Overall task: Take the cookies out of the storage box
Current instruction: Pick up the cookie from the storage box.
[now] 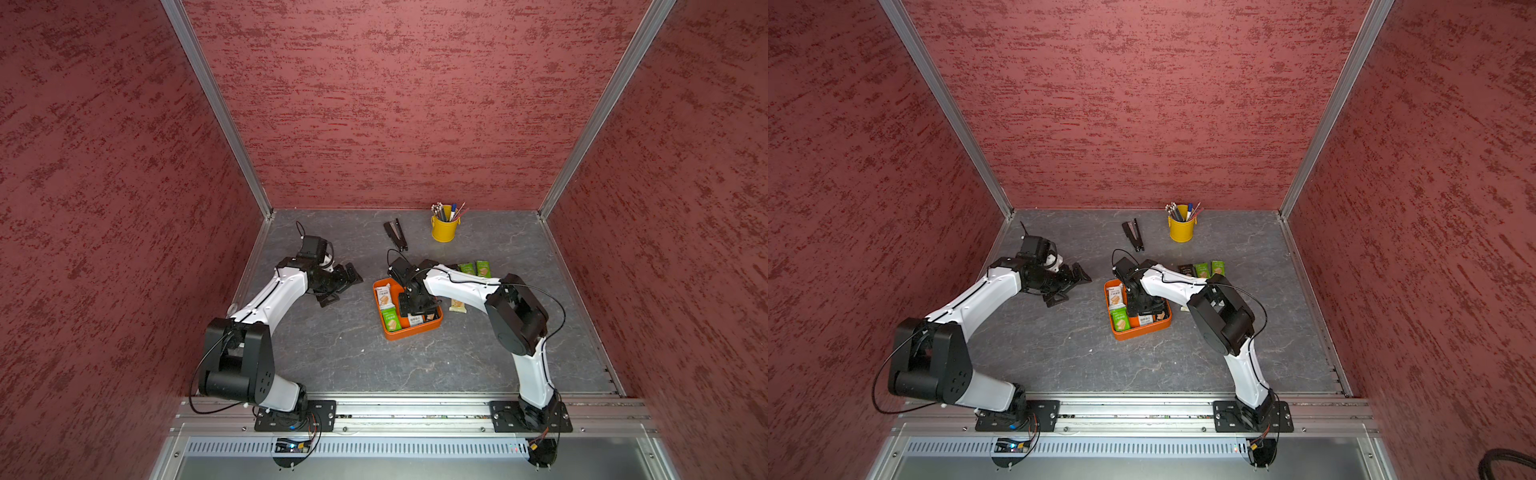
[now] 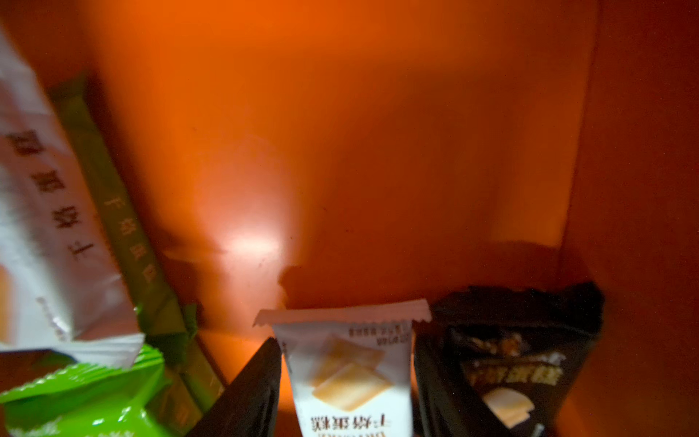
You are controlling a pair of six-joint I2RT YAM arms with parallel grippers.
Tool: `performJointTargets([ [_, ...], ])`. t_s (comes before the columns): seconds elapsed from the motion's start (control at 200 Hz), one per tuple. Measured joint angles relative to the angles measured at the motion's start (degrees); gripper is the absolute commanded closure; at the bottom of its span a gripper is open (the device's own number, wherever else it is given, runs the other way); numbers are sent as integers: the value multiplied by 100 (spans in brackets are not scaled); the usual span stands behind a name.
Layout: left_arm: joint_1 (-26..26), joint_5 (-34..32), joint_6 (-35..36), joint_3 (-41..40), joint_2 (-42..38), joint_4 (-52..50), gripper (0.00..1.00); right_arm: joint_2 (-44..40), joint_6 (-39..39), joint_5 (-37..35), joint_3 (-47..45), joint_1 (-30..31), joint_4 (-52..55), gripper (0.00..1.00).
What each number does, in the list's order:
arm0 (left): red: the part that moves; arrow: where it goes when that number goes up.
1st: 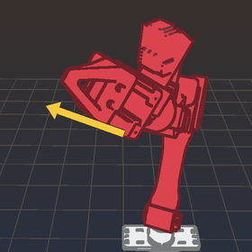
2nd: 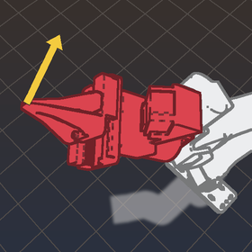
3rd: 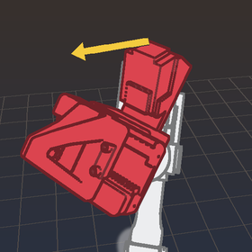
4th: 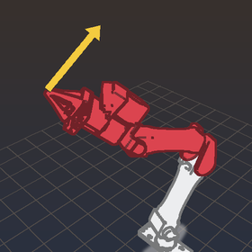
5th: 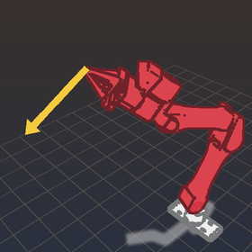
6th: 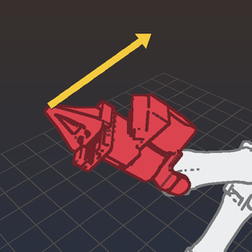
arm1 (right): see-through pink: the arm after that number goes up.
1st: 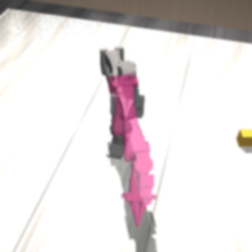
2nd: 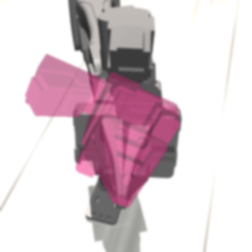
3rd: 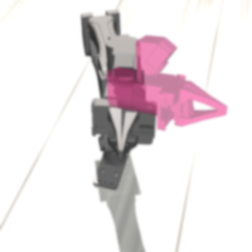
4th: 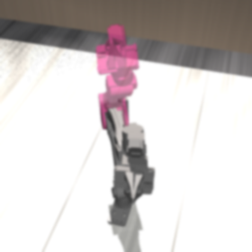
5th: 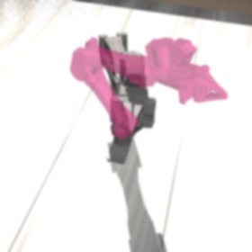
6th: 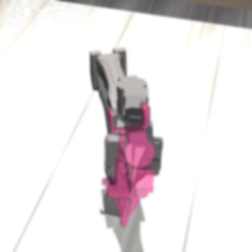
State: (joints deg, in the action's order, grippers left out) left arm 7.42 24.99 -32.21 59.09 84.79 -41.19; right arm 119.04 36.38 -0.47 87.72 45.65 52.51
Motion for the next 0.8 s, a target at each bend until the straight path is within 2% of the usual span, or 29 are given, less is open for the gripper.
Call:
performJointTargets([
  [0.145, 0, 0, 2, 0, -2, 0, 0, 76, 0, -4, 98, 2, 28, 44],
  [0.225, 0, 0, 11, 0, -4, 0, 0, 114, -2, -22, 138, 2, 48, 53],
  [0.316, -2, -2, 13, -7, -11, 0, 0, 118, 4, -35, 149, 4, 55, 59],
  [0.641, -2, 0, 13, -22, -15, -15, 0, 118, 4, -44, 195, 7, 66, 59],
  [0.801, -2, -2, 13, -22, -15, -15, 0, 114, -46, -72, 509, 4, 162, 60],
])
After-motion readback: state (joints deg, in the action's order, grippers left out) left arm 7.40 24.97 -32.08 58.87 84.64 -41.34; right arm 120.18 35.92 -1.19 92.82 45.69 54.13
